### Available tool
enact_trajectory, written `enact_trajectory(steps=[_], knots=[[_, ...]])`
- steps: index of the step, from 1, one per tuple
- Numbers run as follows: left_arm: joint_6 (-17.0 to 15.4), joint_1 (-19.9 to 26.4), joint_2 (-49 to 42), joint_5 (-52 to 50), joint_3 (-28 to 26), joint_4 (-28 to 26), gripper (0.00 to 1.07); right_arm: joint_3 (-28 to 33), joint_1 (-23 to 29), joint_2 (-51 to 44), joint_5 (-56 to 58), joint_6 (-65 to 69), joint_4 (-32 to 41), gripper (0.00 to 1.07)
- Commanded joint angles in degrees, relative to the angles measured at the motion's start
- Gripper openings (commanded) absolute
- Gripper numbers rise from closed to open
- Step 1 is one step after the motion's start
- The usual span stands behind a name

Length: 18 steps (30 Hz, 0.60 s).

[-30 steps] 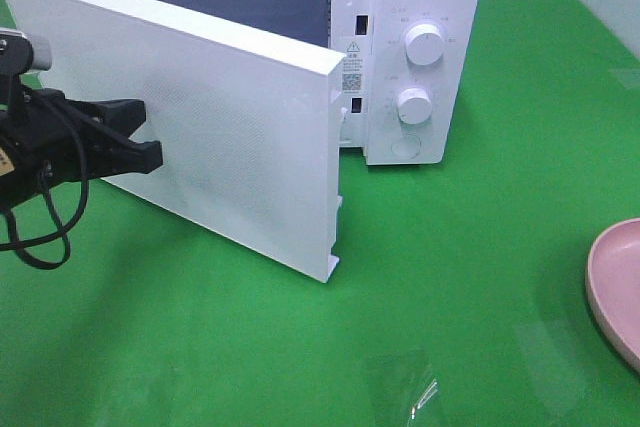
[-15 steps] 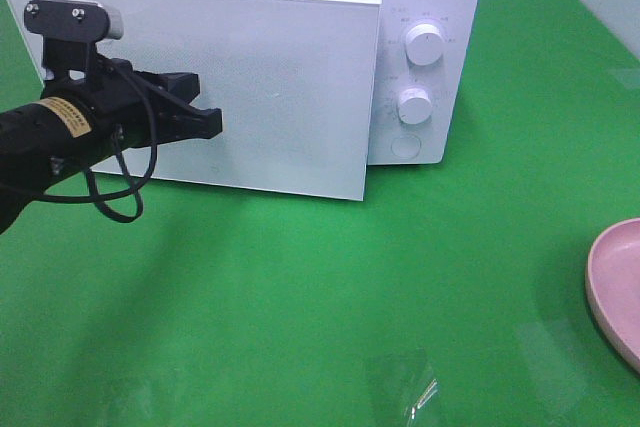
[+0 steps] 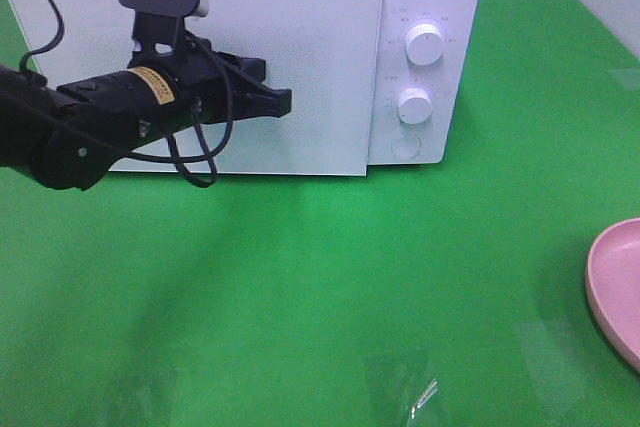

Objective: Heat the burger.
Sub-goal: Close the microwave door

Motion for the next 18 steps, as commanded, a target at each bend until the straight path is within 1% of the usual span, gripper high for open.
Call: enact_trajectory(steps=[1, 2, 3, 4, 11, 13, 14, 15, 16, 17, 18], knots=[[-0.06, 0.4, 0.92, -1.15, -3.38, -3.61, 0.0, 0.0, -0.4, -1.55, -0.46, -0.74, 0.06, 0.71], [0.0, -0.06, 1.83, 0.06, -5.04, -4.47, 0.0, 0.0, -0.4, -1.55, -0.46, -0.74, 0.06, 0.71], [0.0, -0.06, 1.83, 0.06, -5.04, -4.47, 0.0, 0.0, -0.4, -1.55, -0.46, -0.74, 0.06, 0.71], [0.0, -0.29, 2.58, 0.29, -6.7, -4.7, 0.0, 0.0, -0.4, -1.55, -0.46, -0.74, 0.06, 0.71], [0.23, -0.63, 4.13, 0.92, -10.26, -6.02, 0.0, 0.0, -0.4, -1.55, -0.46, -0.74, 0.06, 0.71], [2.69, -0.63, 4.58, 2.81, -12.09, -9.11, 0.0, 0.0, -0.4, -1.55, -0.46, -0.74, 0.06, 0.71], [2.69, -0.63, 4.58, 2.81, -12.09, -9.11, 0.0, 0.0, -0.4, -1.55, -0.46, -0.74, 0.06, 0.71], [5.56, -0.63, 4.58, 3.15, -12.55, -11.69, 0.0, 0.0, -0.4, -1.55, -0.46, -0.74, 0.06, 0.71], [5.56, -0.63, 4.58, 3.15, -12.55, -11.69, 0.0, 0.0, -0.4, -1.55, -0.46, -0.74, 0.06, 0.71], [6.59, -0.8, 4.35, 3.55, -12.43, -12.03, 0.0, 0.0, -0.4, -1.55, -0.46, -0.74, 0.06, 0.71], [6.59, -0.8, 4.35, 3.55, -12.43, -12.03, 0.0, 0.0, -0.4, -1.55, -0.46, -0.74, 0.06, 0.71]])
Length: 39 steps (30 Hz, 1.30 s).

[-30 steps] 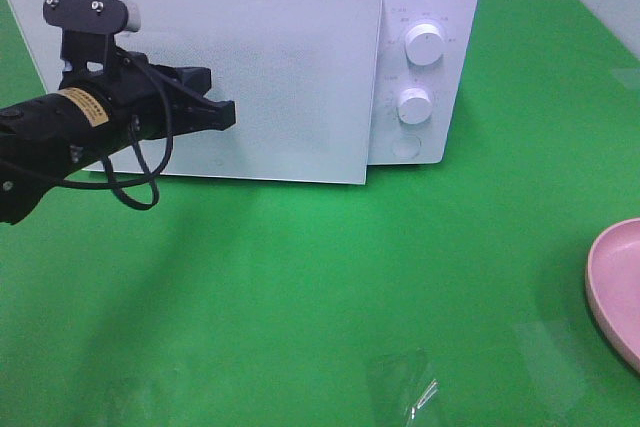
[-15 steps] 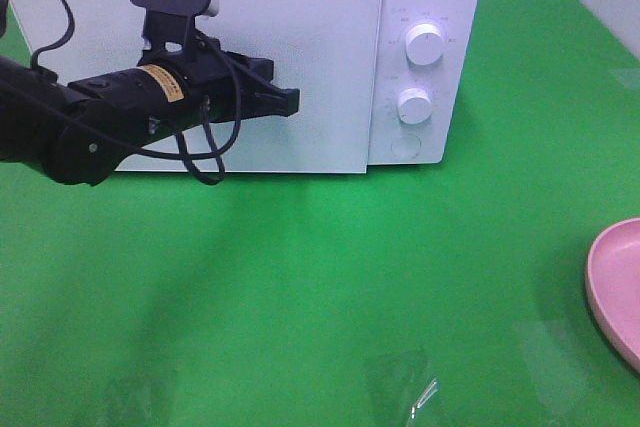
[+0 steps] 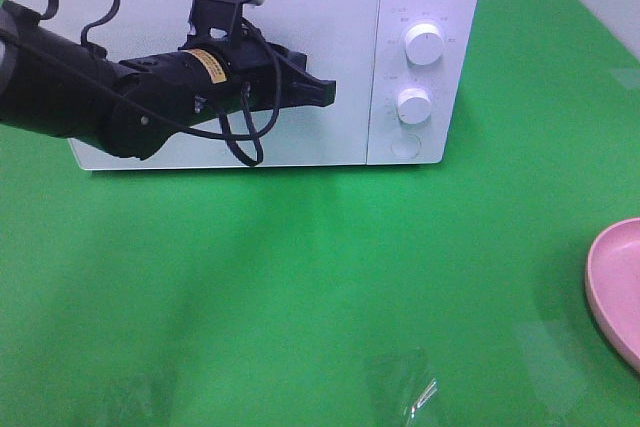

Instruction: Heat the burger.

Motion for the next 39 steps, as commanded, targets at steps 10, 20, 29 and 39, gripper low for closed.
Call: enact_trajectory(steps=[10, 20, 29, 39], knots=[[2.23, -3.21, -5.56, 10.66, 0.46, -8.14, 0.0, 0.0, -0.4, -1.55, -0.46, -0.74, 0.06, 0.71], [2.23, -5.33, -10.94, 28.13, 2.46, -7.73, 0.81, 0.0, -0.4, -1.55, -0.46, -0.74, 0.06, 0.71], [2.23, -5.33, -17.59, 54.43, 2.41, -7.85, 1.01, 0.0, -0.4, -1.55, -0.46, -0.74, 0.06, 0.71], [2.23, -5.33, -25.44, 74.71, 2.35, -6.65, 1.01, 0.0, -0.4, -1.55, -0.46, -0.74, 0.06, 0.71]])
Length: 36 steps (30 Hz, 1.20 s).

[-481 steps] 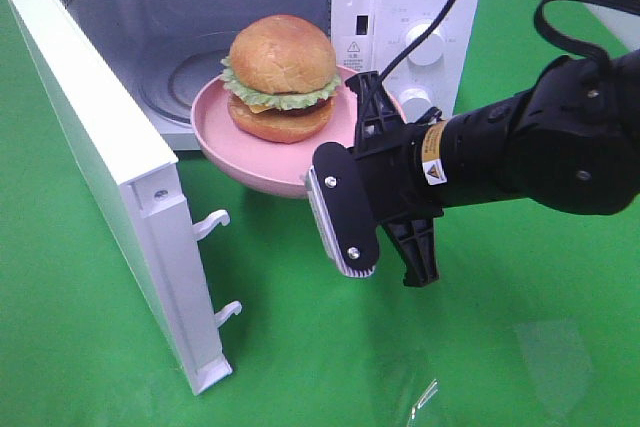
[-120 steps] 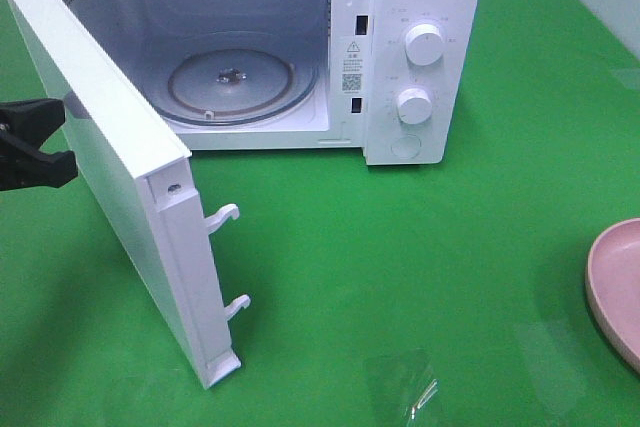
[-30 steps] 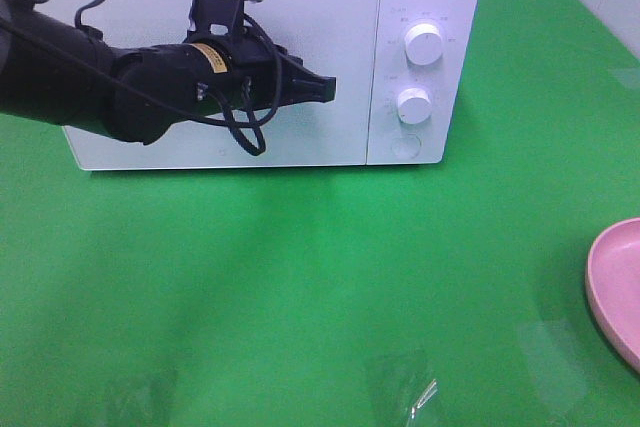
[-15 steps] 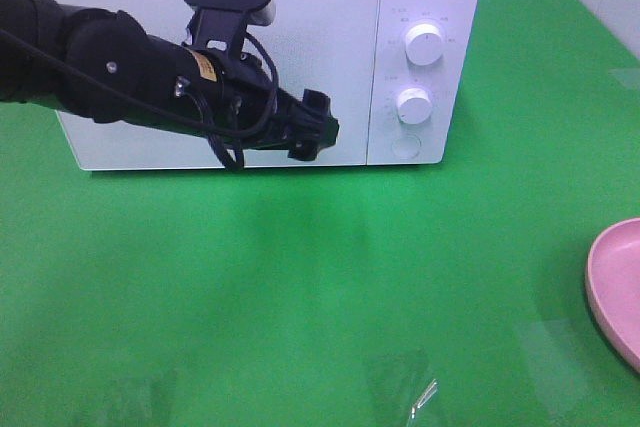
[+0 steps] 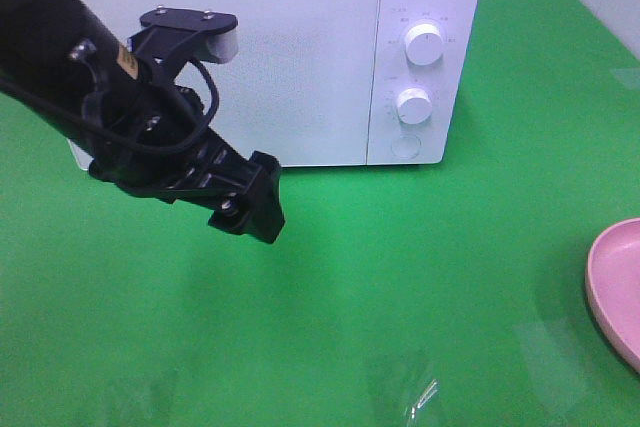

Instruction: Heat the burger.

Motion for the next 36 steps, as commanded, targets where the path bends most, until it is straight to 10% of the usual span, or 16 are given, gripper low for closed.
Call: enact_trajectory(steps=[1, 21, 36], knots=[[0.46, -0.29, -2.29, 4.98, 0.0, 0.86, 1.01, 0.0, -0.4, -1.55, -0.46, -0.74, 0.06, 0.71], [3.9, 33.0, -16.84, 25.04, 0.0, 3.15, 1.01, 0.0, -0.4, -1.55, -0.46, -0.74, 0.06, 0.71], [3.67, 37.18, -33.23, 26.87, 14.61, 6.42, 1.01, 0.0, -0.4, -1.55, -0.46, -0.74, 0.06, 0.71]])
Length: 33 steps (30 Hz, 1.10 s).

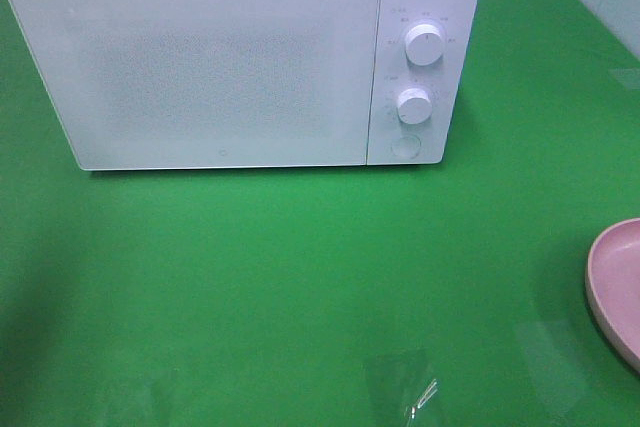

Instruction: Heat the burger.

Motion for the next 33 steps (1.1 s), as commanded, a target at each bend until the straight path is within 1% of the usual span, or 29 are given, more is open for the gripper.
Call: enact_trajectory(steps=[1, 2, 4, 5, 6, 7, 8, 11, 12, 13, 14, 17, 18, 21, 23, 26, 27, 28, 29, 30, 32, 33], knots=[[0.0, 0.06, -6.99, 0.69, 7.51, 0.06, 1.01, 0.0, -0.4, -1.55, -0.46, -0.74, 0.06, 0.71], [0.0, 0.06, -6.99, 0.69, 7.51, 0.06, 1.01, 0.0, -0.4, -1.55, -0.46, -0.74, 0.06, 0.71], [0.06, 0.06, -13.46, -1.43, 12.78, 0.52, 1.01, 0.0, -0.4, -1.55, -0.46, -0.74, 0.06, 0.71], [0.06, 0.06, -13.46, -1.43, 12.78, 0.52, 1.01, 0.0, -0.4, -1.55, -0.46, -0.74, 0.06, 0.71], [0.06, 0.06, -16.5, -3.09, 15.01, 1.03, 1.01, 0.0, -0.4, -1.55, -0.46, -0.74, 0.06, 0.71], [0.06, 0.06, -16.5, -3.09, 15.01, 1.03, 1.01, 0.0, -0.4, -1.55, -0.46, -0.74, 0.06, 0.71], [0.06, 0.06, -20.0, -3.84, 17.36, 1.03, 1.01, 0.0, -0.4, -1.55, -0.46, -0.74, 0.06, 0.71], [0.06, 0.06, -21.37, -4.3, 18.39, 1.03, 1.01, 0.0, -0.4, -1.55, -0.46, -0.74, 0.06, 0.71], [-0.06, 0.06, -24.58, -5.56, 20.97, 0.97, 1.01, 0.0, -0.4, -1.55, -0.46, -0.74, 0.06, 0.71], [-0.06, 0.06, -24.58, -5.56, 20.97, 0.97, 1.01, 0.0, -0.4, -1.55, -0.46, -0.74, 0.06, 0.71], [0.06, 0.06, -29.16, -5.5, 20.74, 1.43, 1.01, 0.0, -0.4, -1.55, -0.46, -0.74, 0.06, 0.71], [0.06, 0.06, -30.65, -5.5, 20.8, 1.6, 1.01, 0.0, -0.4, -1.55, -0.46, -0.74, 0.06, 0.71], [0.06, 0.0, -33.35, -5.56, 20.8, 1.6, 1.01, 0.0, -0.4, -1.55, -0.46, -0.74, 0.06, 0.71], [0.06, -0.06, -36.04, -5.56, 20.8, 1.55, 1.01, 0.0, -0.4, -1.55, -0.46, -0.74, 0.06, 0.71], [0.0, -0.06, -41.25, -5.61, 20.8, 0.97, 1.01, 0.0, -0.4, -1.55, -0.46, -0.74, 0.06, 0.71], [0.0, -0.06, -42.74, -5.61, 20.8, 0.69, 1.01, 0.0, -0.4, -1.55, -0.46, -0.74, 0.06, 0.71], [0.0, -0.06, -45.72, -5.67, 20.8, 0.57, 1.01, 0.0, -0.4, -1.55, -0.46, -0.74, 0.06, 0.71], [0.0, -0.06, -45.72, -5.67, 20.8, 0.57, 1.01, 0.0, -0.4, -1.55, -0.46, -0.74, 0.06, 0.71], [0.0, -0.06, -48.53, -5.67, 20.8, 0.57, 1.01, 0.0, -0.4, -1.55, -0.46, -0.74, 0.06, 0.71], [0.0, -0.06, -48.53, -5.67, 20.8, 0.57, 1.01, 0.0, -0.4, -1.55, -0.46, -0.74, 0.06, 0.71], [0.0, -0.06, -54.72, -5.67, 20.8, 0.57, 1.01, 0.0, -0.4, -1.55, -0.46, -0.74, 0.06, 0.71], [0.0, -0.06, -54.72, -5.67, 20.8, 0.57, 1.01, 0.0, -0.4, -1.55, -0.46, -0.74, 0.06, 0.71]])
